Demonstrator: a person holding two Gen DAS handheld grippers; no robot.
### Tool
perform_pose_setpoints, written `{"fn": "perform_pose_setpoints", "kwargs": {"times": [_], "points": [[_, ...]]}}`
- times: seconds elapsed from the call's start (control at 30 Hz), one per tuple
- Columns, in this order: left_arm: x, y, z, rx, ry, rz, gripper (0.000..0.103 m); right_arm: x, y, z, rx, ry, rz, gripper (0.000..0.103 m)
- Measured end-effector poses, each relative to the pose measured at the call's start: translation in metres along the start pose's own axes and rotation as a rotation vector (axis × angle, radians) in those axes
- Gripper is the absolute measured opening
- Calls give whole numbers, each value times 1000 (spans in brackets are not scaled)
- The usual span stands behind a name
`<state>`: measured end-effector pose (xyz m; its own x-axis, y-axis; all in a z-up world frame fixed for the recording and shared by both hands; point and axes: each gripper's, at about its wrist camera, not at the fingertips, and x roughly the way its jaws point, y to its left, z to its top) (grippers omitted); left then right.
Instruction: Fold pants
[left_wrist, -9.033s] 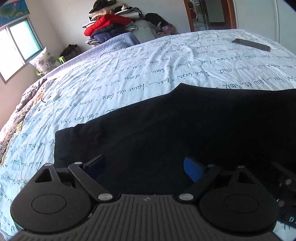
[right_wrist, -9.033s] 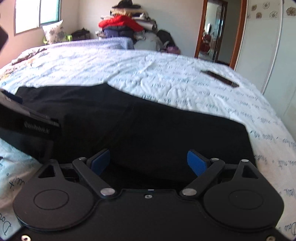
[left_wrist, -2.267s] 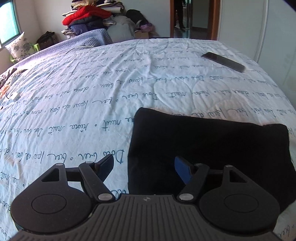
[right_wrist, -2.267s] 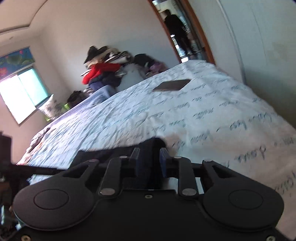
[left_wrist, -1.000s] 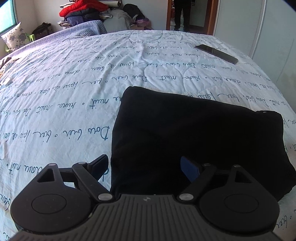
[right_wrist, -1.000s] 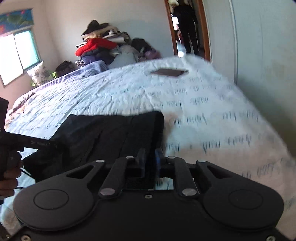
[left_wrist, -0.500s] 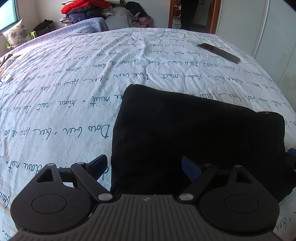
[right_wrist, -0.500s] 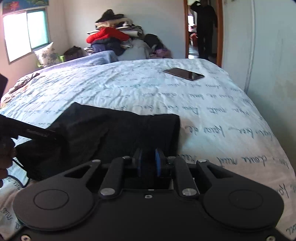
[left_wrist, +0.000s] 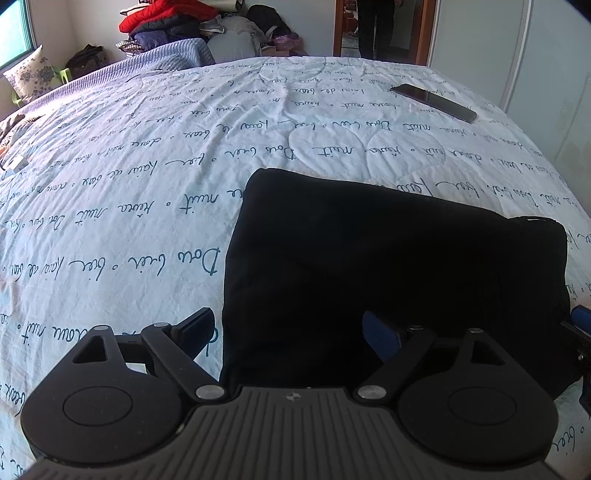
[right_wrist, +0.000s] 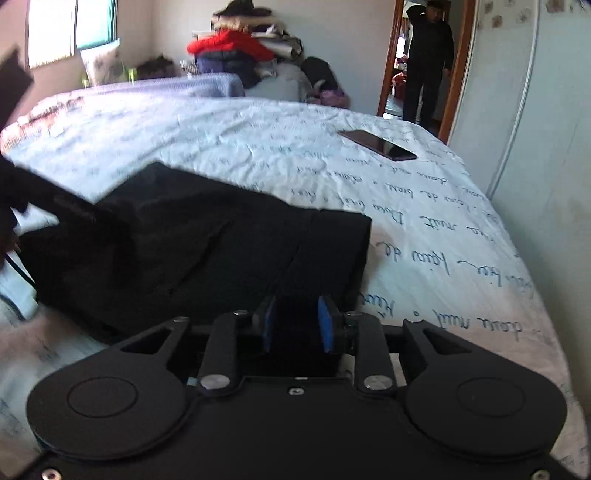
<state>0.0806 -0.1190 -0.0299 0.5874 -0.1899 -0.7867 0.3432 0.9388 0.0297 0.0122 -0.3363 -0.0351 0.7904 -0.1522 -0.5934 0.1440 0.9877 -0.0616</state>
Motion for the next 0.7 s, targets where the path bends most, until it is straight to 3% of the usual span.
{"fn": "perform_pose_setpoints", "kwargs": {"times": [0.1, 0.17, 0.23, 0.33, 0.4, 0.47, 0.57, 0.7], "points": [[0, 0, 0, 5, 0, 2, 90, -33, -8, 19, 74, -180, -45, 24], [0, 0, 0, 6, -1, 1, 90, -63, -10, 31, 109, -348, -75, 37], [1, 0, 0, 2, 1, 1, 90, -78, -7, 38, 59, -428, -76, 53], [1, -1, 0, 5, -1, 1, 90, -60, 7, 34, -57, -302, -73, 55], [0, 0, -1, 3, -1, -2, 90, -39, 9, 22, -36, -187, -9, 52], [-3, 1, -3, 7, 7, -11, 90, -24, 8, 9, 16, -125, 48, 45], [-12, 2, -8, 46, 17, -31, 90, -7, 12, -8, -9, -12, 34, 44], [-20, 4, -14, 74, 14, -25, 90, -20, 7, -5, 47, -44, 48, 43]]}}
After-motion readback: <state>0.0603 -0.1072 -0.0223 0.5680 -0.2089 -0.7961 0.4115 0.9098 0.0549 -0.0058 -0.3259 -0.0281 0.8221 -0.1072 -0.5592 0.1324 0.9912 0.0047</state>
